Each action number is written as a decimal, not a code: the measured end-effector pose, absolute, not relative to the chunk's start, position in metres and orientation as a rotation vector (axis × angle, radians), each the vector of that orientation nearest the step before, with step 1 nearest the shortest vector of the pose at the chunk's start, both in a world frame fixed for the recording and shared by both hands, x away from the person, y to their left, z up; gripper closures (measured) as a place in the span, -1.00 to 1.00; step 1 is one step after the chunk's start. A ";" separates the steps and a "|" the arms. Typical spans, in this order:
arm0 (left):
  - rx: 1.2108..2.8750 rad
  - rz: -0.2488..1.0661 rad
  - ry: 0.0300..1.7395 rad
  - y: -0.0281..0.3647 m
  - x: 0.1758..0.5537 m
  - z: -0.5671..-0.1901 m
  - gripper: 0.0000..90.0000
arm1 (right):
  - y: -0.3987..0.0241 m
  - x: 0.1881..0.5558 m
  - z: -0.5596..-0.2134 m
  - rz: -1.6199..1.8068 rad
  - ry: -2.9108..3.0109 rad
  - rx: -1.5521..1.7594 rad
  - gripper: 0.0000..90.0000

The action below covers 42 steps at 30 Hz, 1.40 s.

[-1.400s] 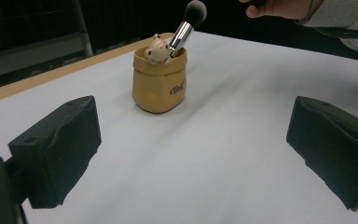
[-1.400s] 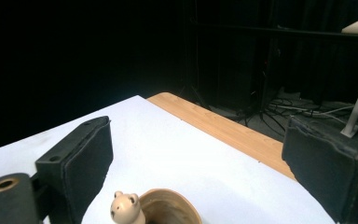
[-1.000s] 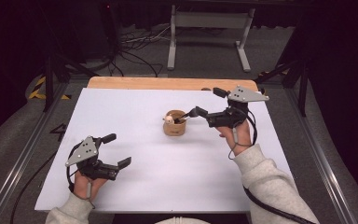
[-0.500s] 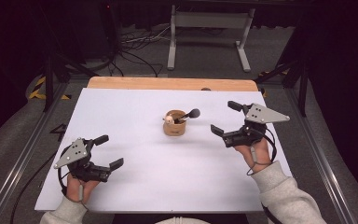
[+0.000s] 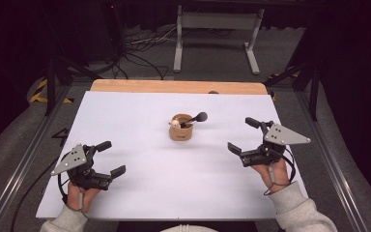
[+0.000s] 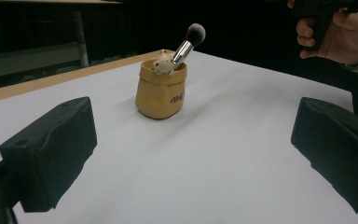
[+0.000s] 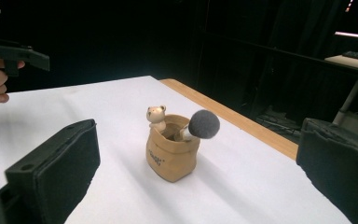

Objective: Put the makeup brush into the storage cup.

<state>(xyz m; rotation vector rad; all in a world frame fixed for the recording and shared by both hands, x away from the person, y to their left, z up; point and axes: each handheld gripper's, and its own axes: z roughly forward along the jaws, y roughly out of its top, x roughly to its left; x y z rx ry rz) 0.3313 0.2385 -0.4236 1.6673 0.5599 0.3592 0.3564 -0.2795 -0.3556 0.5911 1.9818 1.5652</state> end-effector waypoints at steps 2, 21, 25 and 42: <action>1.668 0.359 0.562 0.238 0.331 -0.424 -0.98 | -0.283 0.353 -0.361 1.576 1.963 0.601 -1.00; 1.677 0.349 0.546 0.234 0.332 -0.429 -0.99 | -0.299 0.334 -0.406 1.593 1.906 0.668 -1.00; 1.682 0.342 0.540 0.234 0.332 -0.429 -0.99 | -0.299 0.333 -0.412 1.579 1.910 0.657 -1.00; 1.668 0.362 0.522 0.231 0.334 -0.440 -0.99 | -0.296 0.330 -0.435 1.590 1.944 0.654 -1.00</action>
